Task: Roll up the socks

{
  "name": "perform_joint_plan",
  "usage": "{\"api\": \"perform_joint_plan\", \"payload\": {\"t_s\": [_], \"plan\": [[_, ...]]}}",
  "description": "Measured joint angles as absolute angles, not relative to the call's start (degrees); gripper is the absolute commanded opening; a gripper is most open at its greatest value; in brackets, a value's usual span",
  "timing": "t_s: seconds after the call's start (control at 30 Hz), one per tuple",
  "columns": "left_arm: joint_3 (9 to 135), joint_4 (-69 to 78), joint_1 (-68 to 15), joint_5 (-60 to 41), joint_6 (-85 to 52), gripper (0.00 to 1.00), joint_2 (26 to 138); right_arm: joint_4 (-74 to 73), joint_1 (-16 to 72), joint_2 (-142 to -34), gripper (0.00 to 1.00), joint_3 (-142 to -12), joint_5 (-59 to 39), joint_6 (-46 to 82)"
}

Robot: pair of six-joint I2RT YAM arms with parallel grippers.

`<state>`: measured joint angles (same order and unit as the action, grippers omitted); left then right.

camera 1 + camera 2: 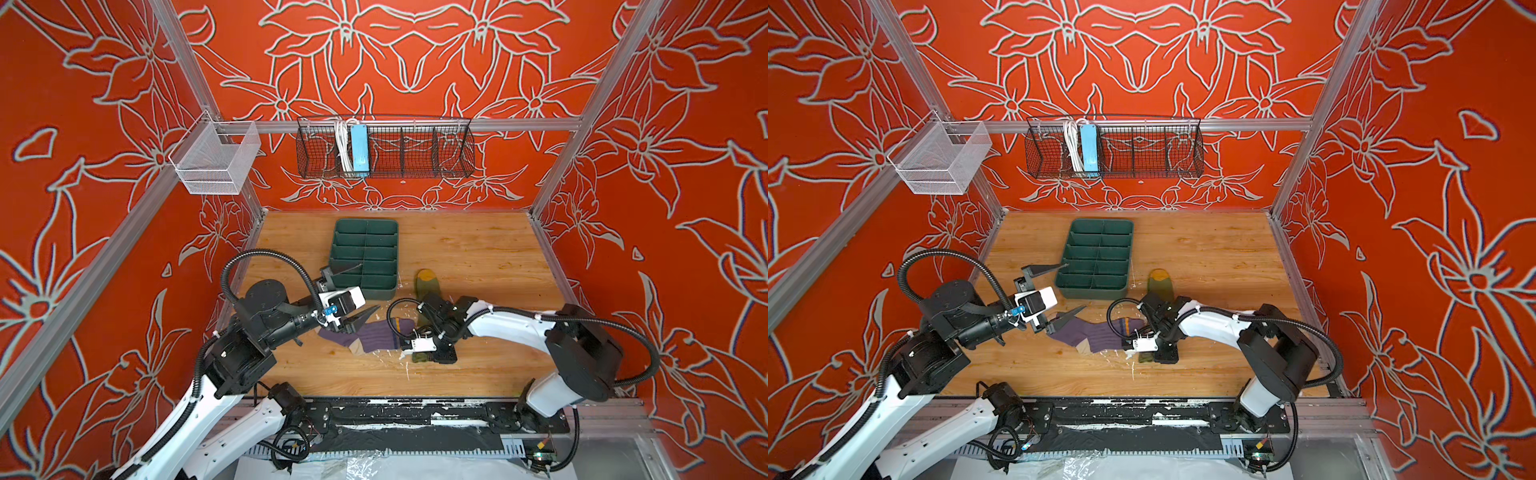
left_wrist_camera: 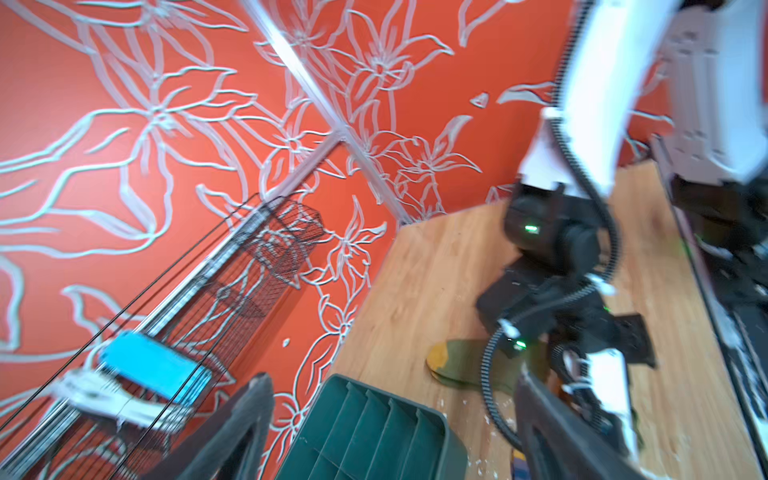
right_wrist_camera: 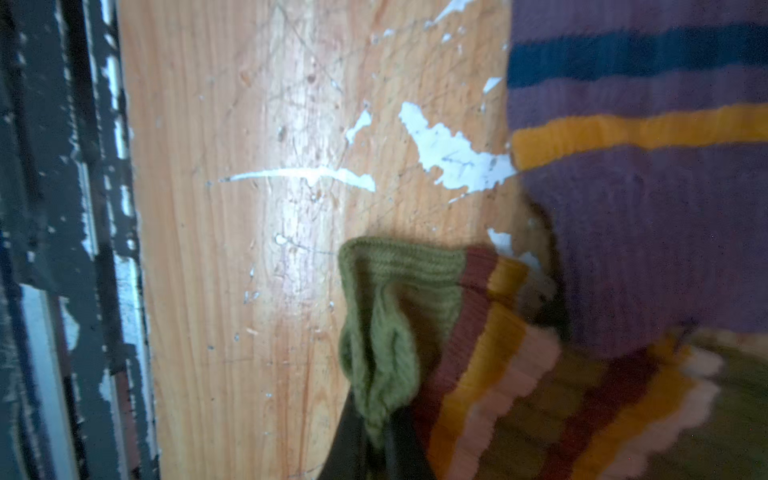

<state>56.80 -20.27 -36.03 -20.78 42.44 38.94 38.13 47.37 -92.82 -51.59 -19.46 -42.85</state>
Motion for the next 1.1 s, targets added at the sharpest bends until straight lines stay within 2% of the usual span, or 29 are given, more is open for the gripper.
{"api": "perform_joint_plan", "payload": {"t_s": [0.13,0.3,0.4,0.77,1.1], "plan": [[49.6,-21.8,-44.3,-18.2,46.7,0.89,40.1,41.3,45.5,-96.6,0.00,-54.8,-23.0,-41.9],[38.6,-21.7,-59.4,-8.6,51.5,0.86,46.2,44.6,43.9,-100.1,0.00,-57.7,-25.8,-41.5],[33.9,-19.2,-63.7,-4.8,52.5,0.85,51.3,46.4,43.3,-101.6,0.00,-59.2,-26.5,-41.3],[30.6,2.1,-65.6,1.7,46.0,0.68,70.8,47.3,41.5,-102.1,0.00,-59.5,-28.0,-40.9],[30.0,15.9,-67.5,10.9,42.0,0.62,84.7,49.6,39.8,-103.7,0.00,-61.0,-29.0,-40.6]]}}
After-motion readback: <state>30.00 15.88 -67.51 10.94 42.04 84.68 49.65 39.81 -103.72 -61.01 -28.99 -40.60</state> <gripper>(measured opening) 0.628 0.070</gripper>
